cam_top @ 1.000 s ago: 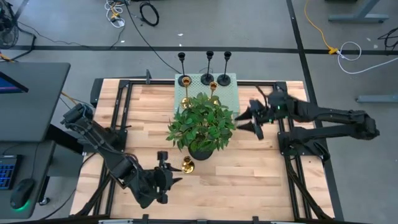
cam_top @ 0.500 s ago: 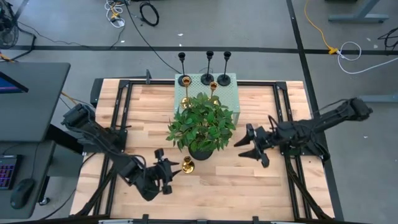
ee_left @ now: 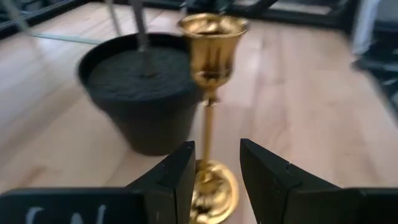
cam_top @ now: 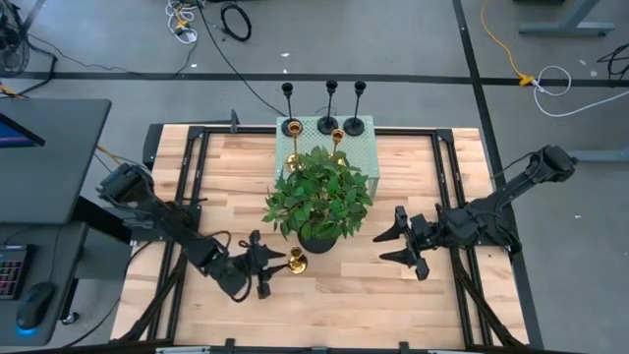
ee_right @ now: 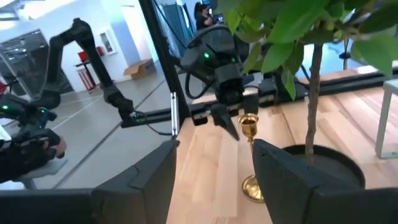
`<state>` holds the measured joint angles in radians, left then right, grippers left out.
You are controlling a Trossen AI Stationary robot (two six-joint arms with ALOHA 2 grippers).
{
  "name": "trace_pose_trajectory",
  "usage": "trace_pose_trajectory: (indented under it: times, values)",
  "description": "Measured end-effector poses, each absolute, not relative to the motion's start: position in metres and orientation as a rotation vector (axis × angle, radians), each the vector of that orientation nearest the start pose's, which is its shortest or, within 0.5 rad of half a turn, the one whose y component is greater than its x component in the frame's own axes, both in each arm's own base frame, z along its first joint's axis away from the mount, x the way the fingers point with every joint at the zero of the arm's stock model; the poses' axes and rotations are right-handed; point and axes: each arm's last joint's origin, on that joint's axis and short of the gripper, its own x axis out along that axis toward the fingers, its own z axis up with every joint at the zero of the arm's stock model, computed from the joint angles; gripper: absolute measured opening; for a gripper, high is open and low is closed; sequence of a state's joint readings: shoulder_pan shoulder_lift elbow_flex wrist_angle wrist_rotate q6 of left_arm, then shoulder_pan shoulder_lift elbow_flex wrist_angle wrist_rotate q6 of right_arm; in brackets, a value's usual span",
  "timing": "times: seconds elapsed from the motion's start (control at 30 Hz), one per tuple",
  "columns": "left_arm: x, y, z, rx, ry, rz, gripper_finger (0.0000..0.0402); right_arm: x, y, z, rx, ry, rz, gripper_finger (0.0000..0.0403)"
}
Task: Pick & Place candle stick holders
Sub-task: Put the gold candle holder on the shelf
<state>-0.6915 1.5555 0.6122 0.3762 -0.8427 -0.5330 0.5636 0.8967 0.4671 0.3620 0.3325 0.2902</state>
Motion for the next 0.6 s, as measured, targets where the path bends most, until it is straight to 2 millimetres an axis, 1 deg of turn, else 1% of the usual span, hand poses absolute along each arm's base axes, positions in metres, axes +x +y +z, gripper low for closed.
trace_pose_trajectory:
  times: [0.2,0.33,0.47,0.6]
  values:
    - [0.231,-0.155,0.152,-0.143,0.261,0.186,0.013,0.172,0.098,0.257,0.236,0.084,0.222,0.0213]
    - [0.24,-0.152,0.14,-0.149,0.279,0.148,0.0131,0.172,0.098,0.257,0.242,0.085,0.222,0.0213]
    - [0.248,-0.148,0.127,-0.143,0.276,0.151,0.0131,0.172,0.098,0.256,0.242,0.087,0.221,0.0213]
    - [0.255,-0.147,0.121,-0.14,0.249,0.12,0.013,0.172,0.098,0.256,0.243,0.087,0.221,0.0213]
